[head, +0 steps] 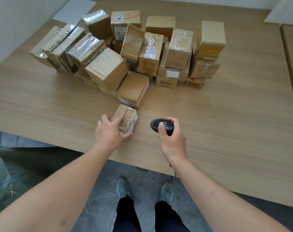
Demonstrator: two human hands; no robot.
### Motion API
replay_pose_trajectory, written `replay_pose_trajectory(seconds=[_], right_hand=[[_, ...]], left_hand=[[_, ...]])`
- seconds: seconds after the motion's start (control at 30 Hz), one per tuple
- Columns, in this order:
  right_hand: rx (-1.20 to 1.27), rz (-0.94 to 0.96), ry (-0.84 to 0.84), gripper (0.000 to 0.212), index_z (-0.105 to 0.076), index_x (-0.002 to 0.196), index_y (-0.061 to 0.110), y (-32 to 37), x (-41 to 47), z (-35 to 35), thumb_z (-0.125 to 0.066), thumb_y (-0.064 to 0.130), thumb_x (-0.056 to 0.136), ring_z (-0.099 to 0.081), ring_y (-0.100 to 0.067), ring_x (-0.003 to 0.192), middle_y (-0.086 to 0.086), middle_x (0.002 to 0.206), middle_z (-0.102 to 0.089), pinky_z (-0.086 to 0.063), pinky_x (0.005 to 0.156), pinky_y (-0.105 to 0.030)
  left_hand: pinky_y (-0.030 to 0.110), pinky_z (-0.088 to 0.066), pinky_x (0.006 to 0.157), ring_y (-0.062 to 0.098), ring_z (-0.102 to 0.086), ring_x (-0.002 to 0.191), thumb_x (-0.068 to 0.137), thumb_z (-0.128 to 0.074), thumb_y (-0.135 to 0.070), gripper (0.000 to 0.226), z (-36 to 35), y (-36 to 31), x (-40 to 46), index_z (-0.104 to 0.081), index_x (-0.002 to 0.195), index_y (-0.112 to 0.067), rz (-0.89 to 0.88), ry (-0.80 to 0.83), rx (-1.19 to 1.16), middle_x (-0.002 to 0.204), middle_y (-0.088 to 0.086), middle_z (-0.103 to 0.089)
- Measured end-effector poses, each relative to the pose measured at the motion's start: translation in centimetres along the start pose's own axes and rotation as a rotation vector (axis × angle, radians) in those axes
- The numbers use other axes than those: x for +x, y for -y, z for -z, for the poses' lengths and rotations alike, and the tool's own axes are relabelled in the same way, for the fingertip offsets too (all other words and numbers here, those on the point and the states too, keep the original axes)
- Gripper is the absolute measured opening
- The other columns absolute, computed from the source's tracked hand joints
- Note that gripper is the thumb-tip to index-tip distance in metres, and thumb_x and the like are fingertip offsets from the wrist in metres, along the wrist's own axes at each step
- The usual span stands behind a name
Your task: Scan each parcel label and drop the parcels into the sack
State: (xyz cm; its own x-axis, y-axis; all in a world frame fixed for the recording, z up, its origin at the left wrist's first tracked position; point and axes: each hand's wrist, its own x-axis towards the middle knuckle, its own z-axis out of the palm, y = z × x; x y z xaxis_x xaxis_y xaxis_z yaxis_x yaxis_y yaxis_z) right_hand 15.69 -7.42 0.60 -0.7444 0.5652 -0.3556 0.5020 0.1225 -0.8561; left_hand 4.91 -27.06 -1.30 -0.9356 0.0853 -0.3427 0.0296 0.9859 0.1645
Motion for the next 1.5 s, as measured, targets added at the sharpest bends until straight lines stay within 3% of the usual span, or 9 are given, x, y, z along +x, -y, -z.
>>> replay_pose_trajectory(seconds=[0.23, 0.33, 0.5, 0.63, 0.8, 1.0, 1.17, 1.4, 1.5], right_hand=[[0.011, 0.04, 0.038, 0.023, -0.058, 0.124, 0.042, -0.2, -0.3, -0.5, -0.065, 0.047, 0.102, -0.07, -0.011, 0.102, 0.02, 0.106, -0.071, -0.058, 0.093, -0.041], [0.041, 0.059, 0.054, 0.019, -0.059, 0.12, 0.044, 0.0, -0.2, -0.8, -0.067, 0.043, 0.102, -0.072, -0.008, 0.1, 0.021, 0.103, -0.072, -0.059, 0.094, -0.042], [0.03, 0.083, 0.08, 0.022, -0.06, 0.121, 0.043, 0.0, -0.2, -1.1, -0.066, 0.046, 0.1, -0.07, -0.002, 0.099, 0.022, 0.104, -0.073, -0.059, 0.095, -0.042], [0.038, 0.1, 0.136, 0.033, -0.058, 0.116, 0.053, 0.3, -0.1, -1.2, -0.058, 0.067, 0.086, -0.075, -0.01, 0.097, 0.027, 0.104, -0.073, -0.062, 0.089, -0.05], [0.052, 0.194, 0.229, 0.026, -0.059, 0.111, 0.058, 1.8, 0.0, -1.3, -0.058, 0.064, 0.085, -0.075, -0.016, 0.094, 0.03, 0.106, -0.072, -0.056, 0.073, -0.039], [-0.02, 0.294, 0.242, 0.029, -0.06, 0.115, 0.051, 3.9, 0.4, -1.5, -0.056, 0.06, 0.088, -0.073, -0.014, 0.086, 0.026, 0.102, -0.073, -0.061, 0.075, -0.045], [-0.069, 0.305, 0.223, 0.027, -0.06, 0.113, 0.051, 4.4, 0.8, -1.4, -0.055, 0.06, 0.087, -0.073, -0.015, 0.086, 0.027, 0.101, -0.073, -0.062, 0.081, -0.053], [-0.065, 0.26, 0.209, 0.029, -0.06, 0.111, 0.052, 4.4, 0.8, -1.1, -0.054, 0.063, 0.085, -0.074, -0.017, 0.086, 0.024, 0.099, -0.073, -0.063, 0.076, -0.053], [-0.041, 0.248, 0.203, 0.027, -0.06, 0.112, 0.054, 4.4, 0.8, -1.2, -0.056, 0.063, 0.086, -0.074, -0.017, 0.089, 0.025, 0.101, -0.073, -0.063, 0.073, -0.054]], left_hand=[[0.034, -0.046, 0.094, 0.026, -0.054, 0.114, 0.083, -0.083, -0.044, 0.083, 0.5, 1.7, 0.5, -0.043, 0.156, -0.045, -0.014, 0.008, -0.287, 0.119, 0.001, -0.049], [0.032, -0.044, 0.098, 0.022, -0.053, 0.128, 0.09, -0.077, -0.037, 0.074, 0.1, 2.5, 0.3, -0.045, 0.156, -0.042, -0.066, 0.022, -0.415, 0.138, 0.001, -0.057], [0.039, -0.024, 0.124, 0.021, -0.019, 0.158, 0.09, -0.082, -0.03, 0.09, -1.2, 2.5, 0.2, -0.031, 0.163, -0.043, -0.088, 0.096, -0.5, 0.172, 0.005, -0.02], [0.041, -0.034, 0.123, 0.021, -0.038, 0.147, 0.083, -0.089, -0.023, 0.094, -1.8, 3.0, 0.9, -0.038, 0.16, -0.04, -0.096, 0.052, -0.633, 0.162, 0.003, -0.033], [0.035, -0.054, 0.105, 0.004, -0.058, 0.12, 0.078, -0.092, -0.016, 0.088, -1.2, 3.4, 1.4, -0.05, 0.154, -0.034, -0.149, 0.042, -0.807, 0.133, -0.019, -0.054], [0.046, -0.049, 0.112, 0.015, -0.053, 0.136, 0.066, -0.092, -0.04, 0.086, -0.1, 3.9, 2.1, -0.058, 0.144, -0.04, -0.231, 0.019, -0.717, 0.149, -0.006, -0.053], [0.047, -0.042, 0.119, 0.017, -0.04, 0.148, 0.072, -0.095, -0.025, 0.084, 0.2, 3.8, 2.2, -0.058, 0.147, -0.038, -0.215, 0.032, -0.667, 0.161, 0.002, -0.041], [0.038, -0.037, 0.121, 0.018, -0.039, 0.148, 0.075, -0.094, -0.022, 0.084, 0.8, 3.0, 1.8, -0.056, 0.149, -0.033, -0.199, 0.04, -0.605, 0.161, 0.002, -0.041], [0.035, -0.045, 0.111, 0.016, -0.052, 0.128, 0.075, -0.091, -0.023, 0.078, 0.9, 2.7, 1.7, -0.056, 0.144, -0.033, -0.188, 0.021, -0.591, 0.143, -0.001, -0.051]])
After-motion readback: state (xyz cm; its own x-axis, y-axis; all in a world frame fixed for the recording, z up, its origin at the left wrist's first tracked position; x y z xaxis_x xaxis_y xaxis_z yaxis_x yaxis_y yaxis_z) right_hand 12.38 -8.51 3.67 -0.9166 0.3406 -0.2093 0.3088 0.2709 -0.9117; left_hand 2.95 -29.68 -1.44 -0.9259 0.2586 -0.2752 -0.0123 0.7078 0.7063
